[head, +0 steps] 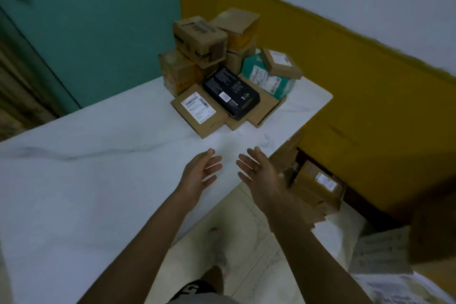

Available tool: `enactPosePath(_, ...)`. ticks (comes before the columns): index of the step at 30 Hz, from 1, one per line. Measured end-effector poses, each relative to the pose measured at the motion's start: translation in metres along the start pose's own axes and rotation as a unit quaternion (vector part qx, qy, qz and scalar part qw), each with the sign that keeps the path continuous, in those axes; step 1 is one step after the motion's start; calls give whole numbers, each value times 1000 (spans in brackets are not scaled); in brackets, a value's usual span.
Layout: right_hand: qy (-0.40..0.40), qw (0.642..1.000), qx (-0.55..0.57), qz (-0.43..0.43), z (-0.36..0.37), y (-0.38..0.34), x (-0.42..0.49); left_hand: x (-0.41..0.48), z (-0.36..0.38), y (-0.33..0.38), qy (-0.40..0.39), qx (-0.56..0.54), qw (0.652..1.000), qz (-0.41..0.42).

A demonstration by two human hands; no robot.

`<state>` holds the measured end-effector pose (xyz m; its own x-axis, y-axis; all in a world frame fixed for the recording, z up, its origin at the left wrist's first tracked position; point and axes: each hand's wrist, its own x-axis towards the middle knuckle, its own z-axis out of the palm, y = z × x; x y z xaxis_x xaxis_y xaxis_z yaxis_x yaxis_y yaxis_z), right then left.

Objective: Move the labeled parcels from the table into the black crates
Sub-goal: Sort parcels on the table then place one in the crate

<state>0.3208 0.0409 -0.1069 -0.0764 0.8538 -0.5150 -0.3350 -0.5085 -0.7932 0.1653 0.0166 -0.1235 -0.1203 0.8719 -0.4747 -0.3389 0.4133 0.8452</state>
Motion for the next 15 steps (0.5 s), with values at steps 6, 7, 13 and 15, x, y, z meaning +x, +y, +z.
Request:
enactPosePath(6, -2, 996, -92, 23, 14, -33, 97, 96, 14, 23, 69, -61, 996, -15)
enactPosePath(7, 0, 995, -101, 23, 13, -42, 111, 109, 19, 31, 80, -69, 994, -13)
enactPosePath(13, -2, 998, -65, 8, 29, -106, 192, 175, 30, 94, 137, -78, 987, 9)
enactPosePath(15, -4, 999, -42, 22, 47, -124, 219, 195, 25, 116, 147, -88, 985, 8)
